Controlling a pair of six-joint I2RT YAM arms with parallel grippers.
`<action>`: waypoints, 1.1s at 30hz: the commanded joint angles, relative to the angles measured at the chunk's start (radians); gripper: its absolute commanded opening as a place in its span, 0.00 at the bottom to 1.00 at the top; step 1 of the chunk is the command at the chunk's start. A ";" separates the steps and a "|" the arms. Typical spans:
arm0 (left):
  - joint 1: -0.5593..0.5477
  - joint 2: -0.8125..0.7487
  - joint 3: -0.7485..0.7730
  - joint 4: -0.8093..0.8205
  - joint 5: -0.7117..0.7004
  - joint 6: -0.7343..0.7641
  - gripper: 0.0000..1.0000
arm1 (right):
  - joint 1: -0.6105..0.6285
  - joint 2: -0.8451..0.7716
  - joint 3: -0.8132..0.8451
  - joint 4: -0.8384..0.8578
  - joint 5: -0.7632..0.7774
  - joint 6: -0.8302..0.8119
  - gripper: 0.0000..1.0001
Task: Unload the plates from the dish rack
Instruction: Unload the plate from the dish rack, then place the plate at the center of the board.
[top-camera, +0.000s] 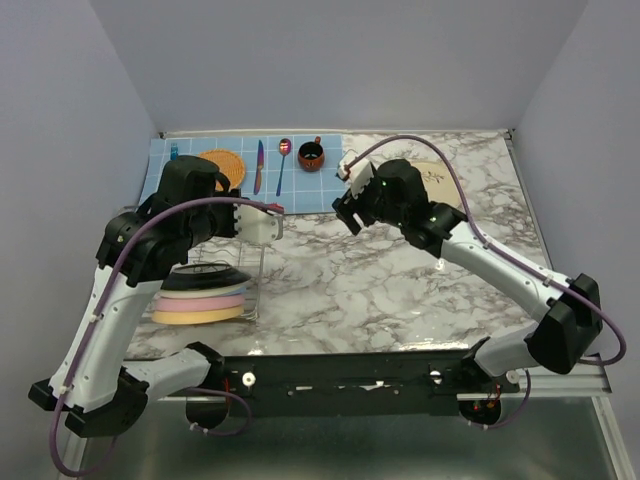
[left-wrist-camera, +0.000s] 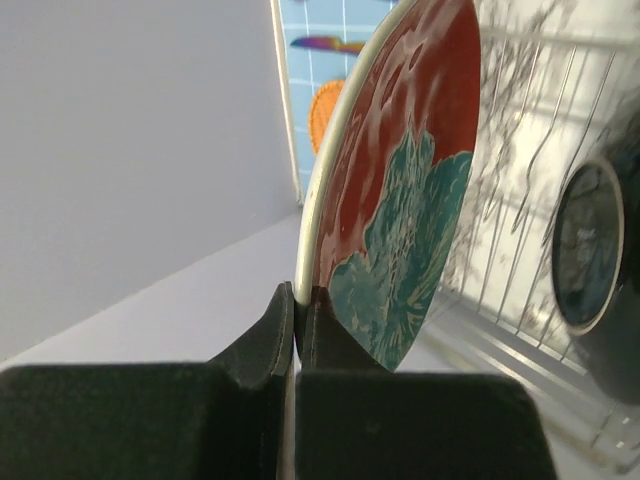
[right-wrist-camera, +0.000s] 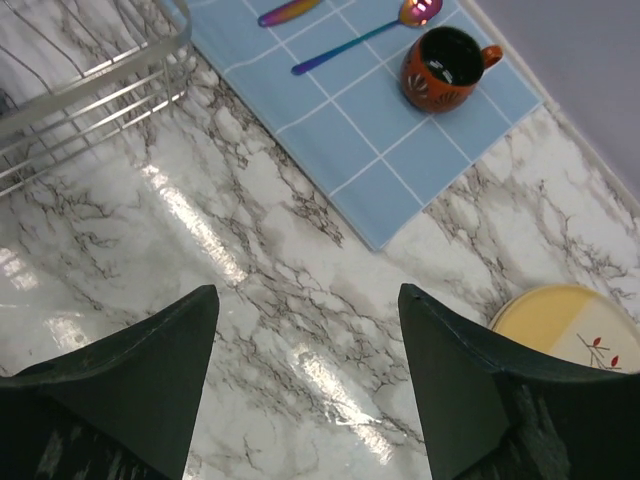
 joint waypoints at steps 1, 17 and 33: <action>-0.016 0.018 0.113 0.073 0.156 -0.169 0.00 | -0.006 -0.064 0.145 -0.069 -0.044 0.036 0.81; -0.039 0.098 0.144 0.273 0.342 -0.343 0.00 | -0.004 -0.116 0.312 -0.244 -0.370 0.114 0.83; -0.051 0.184 0.286 0.236 0.341 -0.349 0.00 | 0.020 -0.092 0.265 -0.243 -0.420 0.082 0.83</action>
